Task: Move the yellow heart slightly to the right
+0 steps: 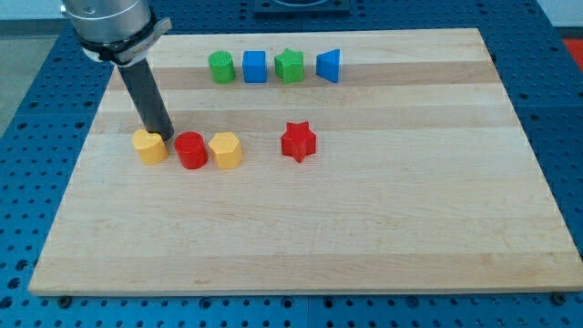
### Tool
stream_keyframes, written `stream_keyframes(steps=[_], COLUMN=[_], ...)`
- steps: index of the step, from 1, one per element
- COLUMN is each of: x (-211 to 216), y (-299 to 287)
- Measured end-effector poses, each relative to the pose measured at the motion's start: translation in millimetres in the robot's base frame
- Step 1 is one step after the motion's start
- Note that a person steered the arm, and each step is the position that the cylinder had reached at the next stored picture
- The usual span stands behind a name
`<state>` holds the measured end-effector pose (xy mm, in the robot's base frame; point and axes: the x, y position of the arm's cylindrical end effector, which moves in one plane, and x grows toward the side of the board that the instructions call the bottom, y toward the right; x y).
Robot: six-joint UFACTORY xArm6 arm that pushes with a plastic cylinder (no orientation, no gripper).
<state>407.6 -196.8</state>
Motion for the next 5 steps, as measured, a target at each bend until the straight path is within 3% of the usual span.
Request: stream_keyframes(steps=[2,5], x=[-18,-6], y=[-43,-45])
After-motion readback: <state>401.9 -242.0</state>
